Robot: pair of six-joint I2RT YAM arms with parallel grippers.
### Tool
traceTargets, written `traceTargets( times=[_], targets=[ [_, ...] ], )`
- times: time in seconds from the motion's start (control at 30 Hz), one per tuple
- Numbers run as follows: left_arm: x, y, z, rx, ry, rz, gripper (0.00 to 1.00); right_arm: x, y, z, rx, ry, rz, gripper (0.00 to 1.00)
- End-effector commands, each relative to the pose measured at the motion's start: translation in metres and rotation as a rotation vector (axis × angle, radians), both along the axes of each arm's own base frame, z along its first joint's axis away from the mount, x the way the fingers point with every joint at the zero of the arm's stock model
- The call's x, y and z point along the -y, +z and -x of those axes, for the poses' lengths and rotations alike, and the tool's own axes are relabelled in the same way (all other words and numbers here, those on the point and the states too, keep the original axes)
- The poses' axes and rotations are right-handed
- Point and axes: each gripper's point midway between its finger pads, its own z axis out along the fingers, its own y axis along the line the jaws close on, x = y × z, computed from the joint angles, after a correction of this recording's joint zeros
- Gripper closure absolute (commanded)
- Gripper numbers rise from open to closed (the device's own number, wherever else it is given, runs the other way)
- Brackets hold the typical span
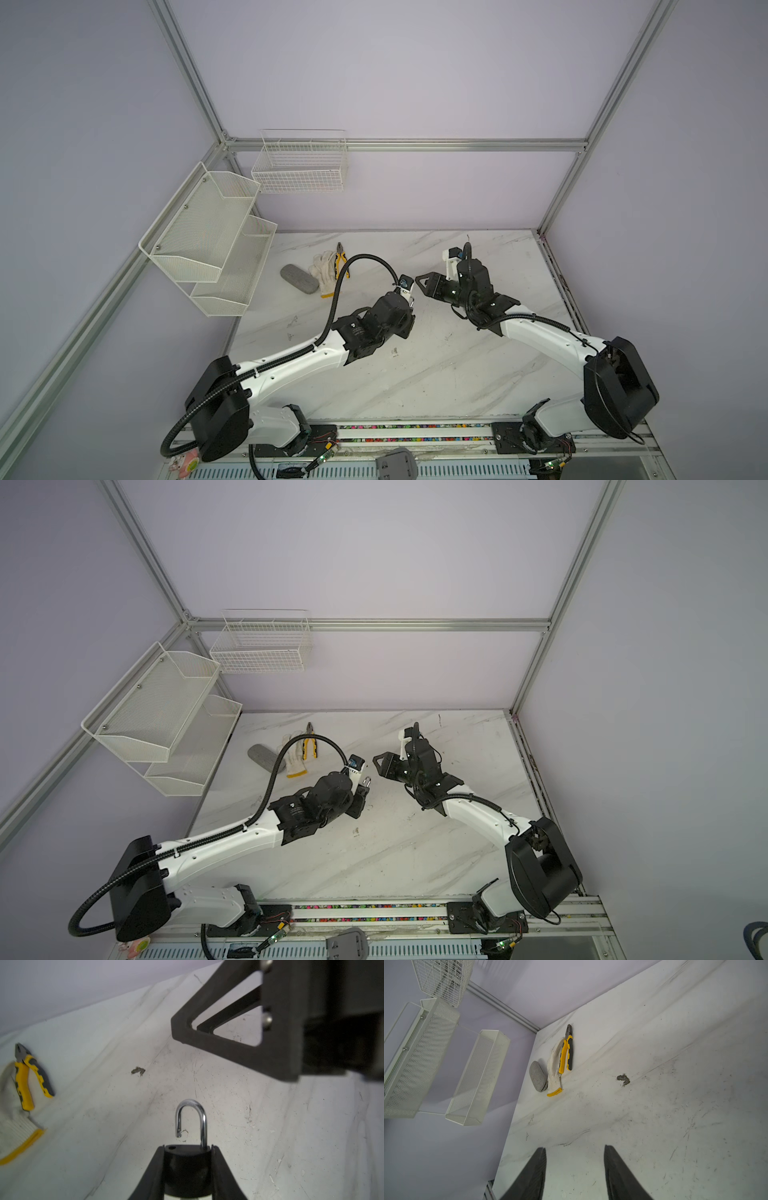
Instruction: Unlock with the key
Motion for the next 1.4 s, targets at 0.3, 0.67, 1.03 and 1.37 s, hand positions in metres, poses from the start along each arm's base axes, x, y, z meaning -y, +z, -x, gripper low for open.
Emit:
traceTargets(
  times=[0.3,0.67,1.03,1.37],
  targets=[
    [0.007,0.027,-0.001,0.397,-0.173,-0.129,1.00,-0.002,0.012,0.049,-0.142,0.305,0.103,0.47],
    [0.009,0.025,-0.001,0.428,-0.186,-0.151,1.00,-0.014,0.007,0.042,-0.156,0.344,0.181,0.52],
    [0.003,0.024,-0.004,0.449,-0.168,-0.186,1.00,-0.008,0.027,0.032,-0.076,0.248,0.288,0.51],
    [0.000,0.021,-0.008,0.465,-0.149,-0.229,1.00,-0.038,0.019,0.045,-0.071,0.368,0.296,0.50]
  ],
)
